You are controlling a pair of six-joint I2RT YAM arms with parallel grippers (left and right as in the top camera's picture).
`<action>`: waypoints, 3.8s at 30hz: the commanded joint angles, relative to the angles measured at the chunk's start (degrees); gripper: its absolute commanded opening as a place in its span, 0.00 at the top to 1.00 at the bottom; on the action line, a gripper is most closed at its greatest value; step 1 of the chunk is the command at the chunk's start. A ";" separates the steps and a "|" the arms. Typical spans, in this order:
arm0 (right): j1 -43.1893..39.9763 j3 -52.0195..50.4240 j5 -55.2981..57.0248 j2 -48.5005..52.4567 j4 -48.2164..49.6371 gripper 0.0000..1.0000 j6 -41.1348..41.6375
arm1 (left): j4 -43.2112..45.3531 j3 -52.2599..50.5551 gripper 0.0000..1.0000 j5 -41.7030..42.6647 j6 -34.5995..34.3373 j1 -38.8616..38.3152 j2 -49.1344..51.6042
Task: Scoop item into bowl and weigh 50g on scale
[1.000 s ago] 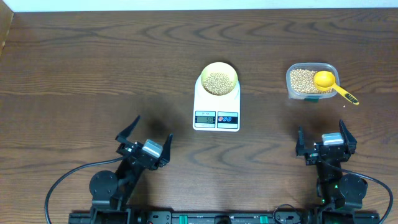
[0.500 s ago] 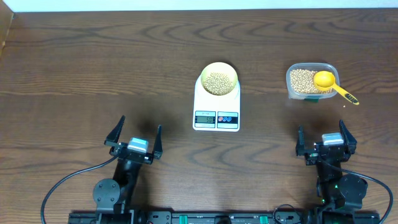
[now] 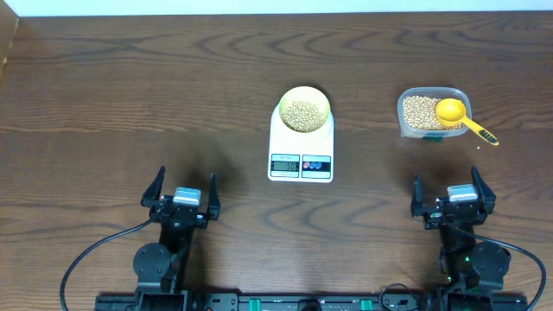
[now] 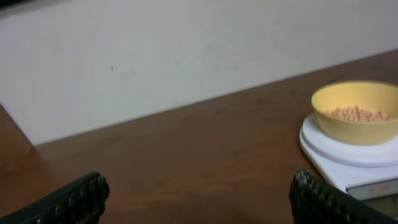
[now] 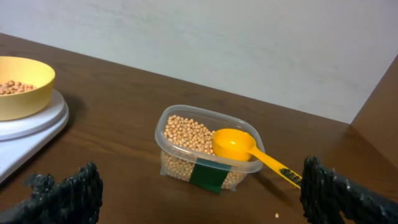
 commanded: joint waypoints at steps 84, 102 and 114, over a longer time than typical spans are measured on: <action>0.24 -0.07 -0.52 -0.35 -0.20 0.01 0.74 | -6.91 -0.22 0.05 -1.55 -0.94 -0.02 -0.57; 0.24 -0.07 -0.55 -0.35 -0.20 0.01 0.74 | -6.93 -0.22 0.05 -1.55 -0.94 -0.02 -0.42; 0.24 -0.07 -0.55 -0.35 -0.20 0.01 0.74 | -6.91 -0.22 0.05 -1.55 -0.96 -0.02 -0.42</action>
